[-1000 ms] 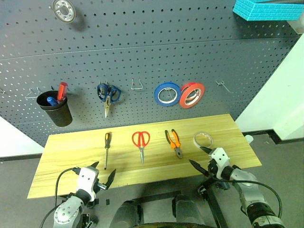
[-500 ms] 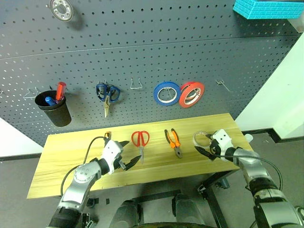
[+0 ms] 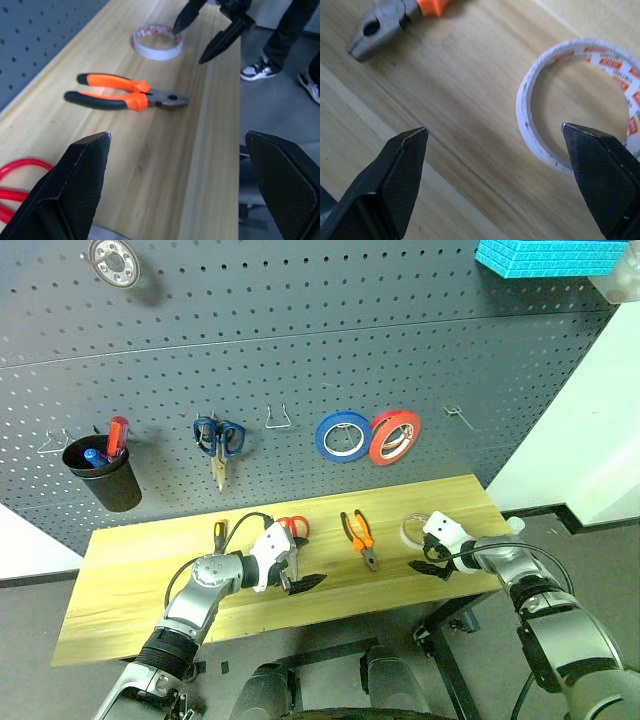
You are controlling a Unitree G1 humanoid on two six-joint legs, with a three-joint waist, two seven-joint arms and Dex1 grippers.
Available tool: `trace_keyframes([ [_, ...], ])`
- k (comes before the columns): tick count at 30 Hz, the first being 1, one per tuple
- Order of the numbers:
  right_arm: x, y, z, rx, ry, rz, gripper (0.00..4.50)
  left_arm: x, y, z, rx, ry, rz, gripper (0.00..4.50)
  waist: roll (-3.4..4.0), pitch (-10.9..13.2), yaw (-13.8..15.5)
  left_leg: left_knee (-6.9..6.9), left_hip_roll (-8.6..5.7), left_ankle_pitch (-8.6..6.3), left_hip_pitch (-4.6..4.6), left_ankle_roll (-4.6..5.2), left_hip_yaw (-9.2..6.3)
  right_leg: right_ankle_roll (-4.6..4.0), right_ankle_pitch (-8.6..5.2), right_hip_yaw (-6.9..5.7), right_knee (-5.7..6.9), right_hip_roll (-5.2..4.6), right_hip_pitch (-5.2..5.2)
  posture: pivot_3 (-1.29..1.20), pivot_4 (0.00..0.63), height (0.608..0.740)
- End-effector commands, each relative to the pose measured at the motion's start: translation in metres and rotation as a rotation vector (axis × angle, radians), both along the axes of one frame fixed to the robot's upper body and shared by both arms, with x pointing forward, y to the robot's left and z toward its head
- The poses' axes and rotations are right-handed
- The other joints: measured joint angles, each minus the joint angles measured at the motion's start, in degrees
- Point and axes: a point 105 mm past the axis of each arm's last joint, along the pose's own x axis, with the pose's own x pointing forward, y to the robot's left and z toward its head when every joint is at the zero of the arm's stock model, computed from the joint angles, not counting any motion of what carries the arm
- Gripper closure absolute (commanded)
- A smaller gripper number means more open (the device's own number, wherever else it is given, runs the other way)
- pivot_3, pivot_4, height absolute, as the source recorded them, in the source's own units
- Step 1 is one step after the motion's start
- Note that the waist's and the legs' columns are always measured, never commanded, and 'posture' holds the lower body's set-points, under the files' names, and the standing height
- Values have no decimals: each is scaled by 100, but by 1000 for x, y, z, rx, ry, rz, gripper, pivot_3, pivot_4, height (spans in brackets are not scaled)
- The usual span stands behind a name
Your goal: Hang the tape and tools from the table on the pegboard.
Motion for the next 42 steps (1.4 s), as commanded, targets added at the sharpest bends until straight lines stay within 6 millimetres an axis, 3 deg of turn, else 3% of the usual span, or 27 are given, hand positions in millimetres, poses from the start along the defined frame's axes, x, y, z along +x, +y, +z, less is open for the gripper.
trace_keyframes([
  [1, 10, 4, 7, -39, -8, 24, 0, 0, 0, 5, 4, -23, -23, 45, 0, 0, 3, 0, 0, 0, 0, 0, 0, 0, 0, 0, 1, 0, 0, -70, 63, 740],
  [8, 19, 7, 8, -121, -20, 26, 0, -3, 4, 3, 11, -23, -21, 45, 1, 0, 11, 0, 0, 0, -2, 0, 0, -11, 7, 1, 0, 0, -1, -66, 61, 740],
  [16, 10, 6, -3, -123, 78, -2, 0, -5, 9, 4, 5, -29, 0, 45, 1, 0, 14, 1, 0, 0, -1, 0, -1, -11, 8, 1, 3, 0, -1, -61, 60, 740],
  [21, 8, 5, -5, -136, 87, -4, 1253, -8, 11, 4, 1, -28, 9, 0, 1, 0, 19, 1, 0, 0, 2, 0, -1, -9, 7, 1, 6, 0, 0, -46, 66, 740],
  [30, 9, 3, -5, -148, 68, -11, 4438, -14, 13, 5, -9, -25, 20, 0, 4, 2, 22, 1, 0, 0, 2, 0, -1, -8, 6, 2, 7, 0, 0, -49, 80, 740],
  [36, 22, -5, 13, -171, -118, 34, 4477, -11, 20, 17, -32, -94, 76, 0, 12, 13, 26, 0, 0, 0, 2, 0, -1, -8, 6, 2, 7, 0, -1, -40, 84, 740],
  [42, 28, -16, 66, -121, -523, 21, 4477, -12, 34, 45, -87, -209, 135, 0, 20, 28, 49, -1, 0, 0, -3, 0, -2, 5, -4, 3, 4, 0, -2, -89, 80, 740],
])
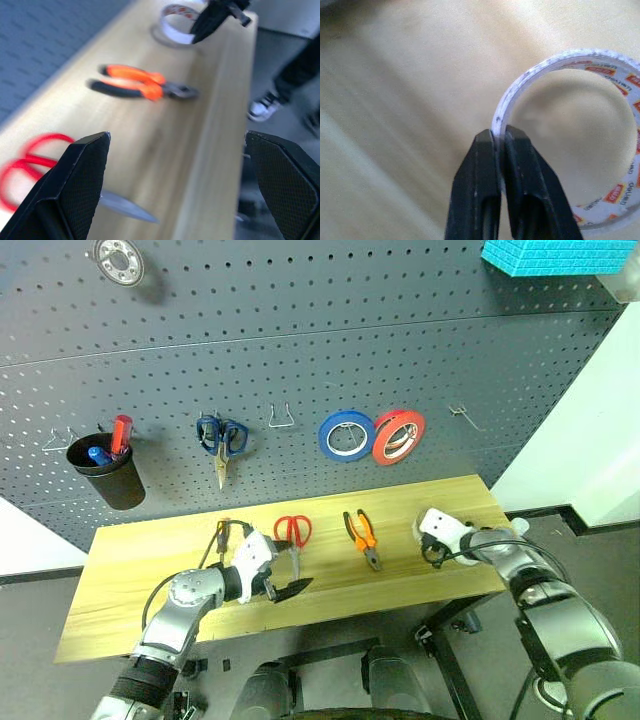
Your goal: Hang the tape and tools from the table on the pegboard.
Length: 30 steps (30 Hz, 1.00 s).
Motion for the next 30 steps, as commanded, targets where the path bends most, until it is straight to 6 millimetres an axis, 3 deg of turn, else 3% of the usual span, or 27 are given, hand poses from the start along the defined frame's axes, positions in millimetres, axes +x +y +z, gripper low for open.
trace_keyframes([
  [1, 4, 1, 47, 45, -317, 5, 4477, 4, 9, 30, -53, -127, 37, 0, 0, 0, -2, 0, 0, 0, -1, 0, -2, 3, -2, 0, 0, 0, -1, -96, 79, 740],
  [8, -30, -5, 106, -240, -783, 34, 4477, 12, 18, 50, -127, -188, 101, 0, -1, 1, -31, 11, -1, -2, -3, 2, 14, 8, -7, 10, 2, -1, -5, -130, 69, 740],
  [10, -30, -5, 119, -304, -863, 56, 4477, 15, 18, 52, -137, -200, 104, 0, -6, 3, -66, 17, -1, -3, 2, 1, 20, 7, -7, 14, 1, -1, 0, -145, 65, 740],
  [14, -8, 0, 150, -340, -937, 95, 4477, 20, 15, 55, -140, -209, 97, 0, -12, 7, -180, 26, -1, -2, 0, 2, 19, 5, -6, 13, 0, -1, 6, -152, 56, 740],
  [17, 13, 4, 154, -306, -881, 120, 4477, 21, 13, 51, -120, -210, 91, 0, -13, 7, -229, 15, -1, -2, 4, 3, 19, 2, -3, 14, -2, 0, 8, -147, 54, 740],
  [22, 42, 8, 141, -282, -734, 170, 4477, 14, 12, 44, -110, -211, 78, 0, -15, 8, -280, 6, 0, -2, 1, 4, 15, -20, 12, 13, -10, 0, 7, -143, 55, 740],
  [30, 57, 8, 134, -250, -658, 186, 4477, 6, 17, 42, -109, -204, 102, 0, -14, 8, -318, 7, -1, -3, 3, 5, 14, -21, 13, 14, -6, 0, 7, -118, 57, 740],
])
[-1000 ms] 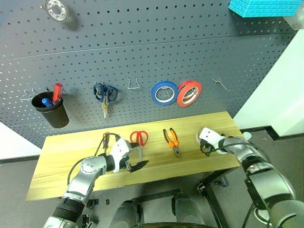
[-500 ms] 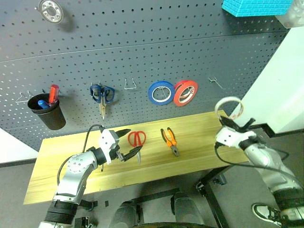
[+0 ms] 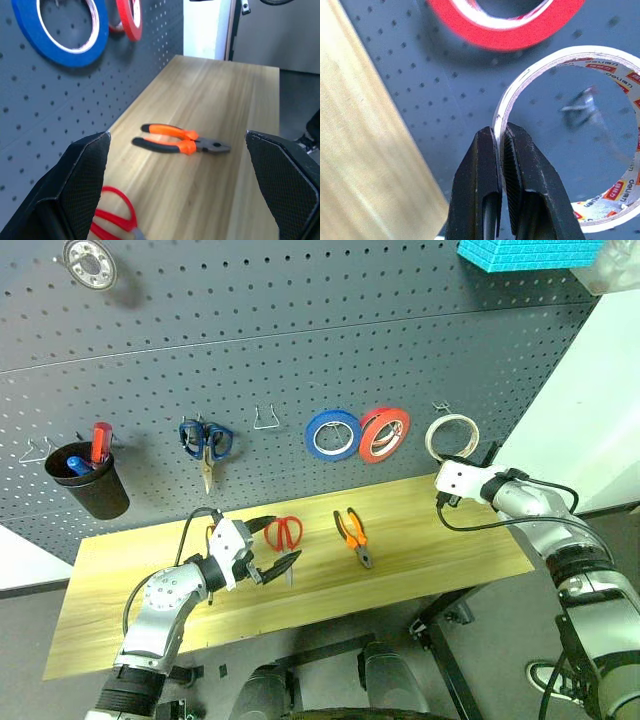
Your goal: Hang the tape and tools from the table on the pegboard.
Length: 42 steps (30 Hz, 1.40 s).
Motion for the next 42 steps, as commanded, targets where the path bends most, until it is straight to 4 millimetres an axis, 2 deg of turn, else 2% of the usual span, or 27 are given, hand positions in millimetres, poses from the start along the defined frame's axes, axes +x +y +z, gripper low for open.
trace_keyframes([
  [1, 7, 4, 18, 25, -46, 25, 4477, 1, 1, 14, 1, -62, -1, 0, 0, 0, 0, 1, 0, 0, 2, 0, 0, 0, 0, 0, 3, 0, 0, -118, 57, 740],
  [4, 8, 4, 18, 26, -45, 28, 4477, 1, 1, 14, 1, -61, -1, 0, 1, 0, -3, 1, 0, 0, 5, 0, 0, 0, 0, 0, 7, 0, 0, -118, 57, 740],
  [8, 0, 6, 27, -47, -176, 63, 3384, -4, 8, 12, 12, -53, 21, 0, 2, 0, 3, -1, 0, 0, 4, 0, 0, 0, 0, 3, 7, 0, -1, -97, 66, 740],
  [13, -7, 13, 18, -39, -178, 78, 3384, -5, 7, 10, 13, -31, -4, 0, 0, 1, 12, 2, 0, 0, 2, 0, -1, 7, -5, 2, 7, 1, -1, -139, 71, 740],
  [17, -8, 14, 20, -40, -187, 80, 3384, 0, 4, 12, 22, -46, -16, 0, 1, 1, -5, 10, -1, 0, 4, 0, 0, 6, -4, 3, 10, 1, 2, -142, 69, 740],
  [20, -23, 24, 3, 26, -78, 149, 3384, 3, 5, 15, 27, -57, -11, 0, 0, 1, -5, 6, 0, 0, 8, 1, -1, 5, -3, 3, 12, 1, 3, -137, 70, 740],
  [24, -48, 46, -33, 150, 130, 190, 2084, 4, 16, 5, 81, -27, 0, 0, 0, 1, -7, 0, 0, -1, 9, 3, -3, 6, -4, 3, 8, 2, 6, -141, 72, 740],
  [27, -58, 65, -60, 317, 302, 109, 1084, 3, 32, -12, 152, 56, 1, 0, -3, 3, -31, 2, 1, -2, 13, 4, -2, 6, -4, 3, 13, 2, 5, -142, 72, 740],
  [30, -62, 94, -75, 494, 448, 20, 35, 9, 51, -27, 244, 119, 22, 0, -4, 6, -19, 9, 5, -2, 34, 4, -3, 17, -13, 6, 37, 11, 13, -144, 69, 740],
  [34, -63, 135, -86, 649, 641, -104, 35, 22, 68, -27, 307, 142, 19, 0, -4, 6, 17, 13, 6, -2, 53, 4, -11, 17, -18, 5, 72, 15, 15, -140, 65, 740],
  [37, -60, 148, -98, 654, 791, -300, 35, 28, 73, -25, 342, 144, -7, 0, -2, 6, 15, 11, 8, -2, 55, 4, -15, 17, -17, 5, 79, 19, 9, -132, 63, 740],
  [39, -57, 160, -97, 694, 855, -346, 35, 30, 72, -23, 357, 147, -44, 0, -2, 5, 13, 8, 8, -1, 53, 3, -14, 8, -9, 5, 80, 19, 5, -127, 62, 740],
  [42, -51, 167, -98, 697, 872, -406, 35, 28, 70, -24, 369, 176, -100, 0, -1, 4, 4, -4, 8, -2, 43, 3, -14, 18, 4, 5, 79, 19, -9, -118, 61, 740],
])
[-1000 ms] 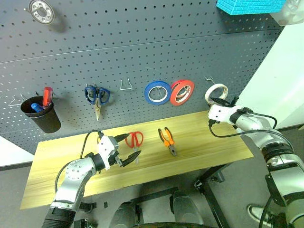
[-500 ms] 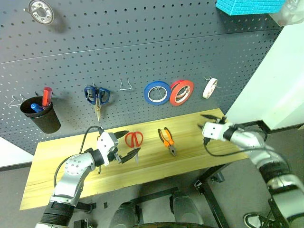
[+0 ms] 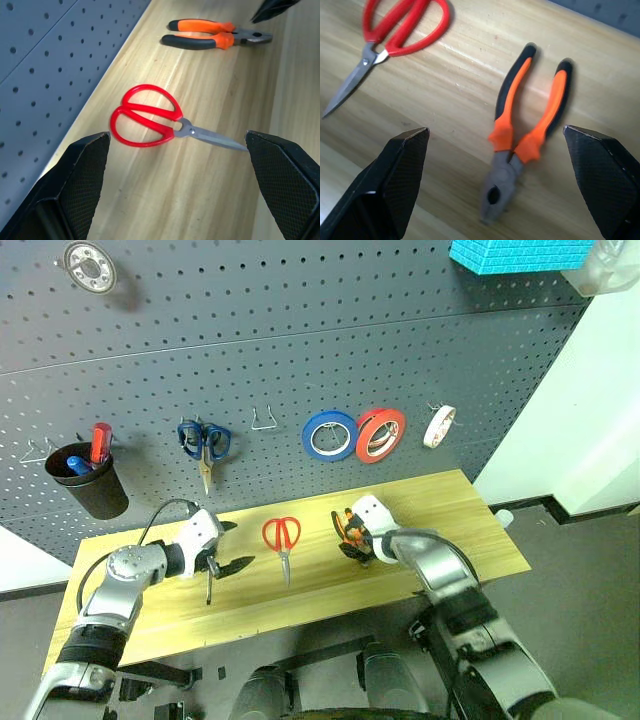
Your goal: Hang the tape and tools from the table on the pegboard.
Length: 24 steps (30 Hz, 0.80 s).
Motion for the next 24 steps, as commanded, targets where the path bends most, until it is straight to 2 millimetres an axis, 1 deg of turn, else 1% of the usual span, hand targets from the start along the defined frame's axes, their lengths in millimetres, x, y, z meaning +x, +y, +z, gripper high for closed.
trace_keyframes([
  [1, 10, 2, 4, -29, 15, -63, 35, -3, -3, 2, 23, 28, -77, 0, 1, -1, -3, -3, 0, 0, -10, 0, -1, 2, -1, 0, 0, 0, -12, -116, 61, 740],
  [4, 19, 9, 4, -46, 8, -69, 35, -9, -4, -3, 23, 100, -120, 0, 2, -1, -23, -3, 0, 0, -47, 0, -3, 4, 1, -2, 1, 0, -46, -115, 63, 740],
  [6, 23, 12, 2, -57, 13, -76, 35, -12, -4, -6, 22, 134, -138, 0, 2, -1, -33, -3, 0, 0, -54, 0, -2, 4, 1, -1, 1, 0, -53, -115, 63, 740],
  [9, 29, 14, -3, -95, 17, -98, 35, -11, -3, -7, 27, 143, -140, 0, 2, -1, -56, -2, 0, 0, -50, 0, -2, 4, 1, -1, 5, 0, -52, -121, 65, 740],
  [13, 36, 18, -8, -84, 39, -137, 35, -11, -5, -8, 12, 148, -140, 0, 3, 0, -126, -2, 0, 0, -46, 0, -4, 4, 1, -1, 8, 2, -50, -123, 72, 740],
  [19, 32, 28, -17, -68, 103, -147, 35, -12, -5, -8, 3, 148, -132, 0, 7, 3, -216, -4, 0, 0, -48, 0, -7, 5, 1, -1, 8, 2, -52, -118, 80, 740],
  [24, 28, 33, -26, -77, 123, -153, 35, -13, -2, -6, -1, 144, -123, 0, 10, 5, -315, -4, 0, 0, -46, 0, -9, 5, 1, -1, 14, 3, -51, -114, 85, 740],
])
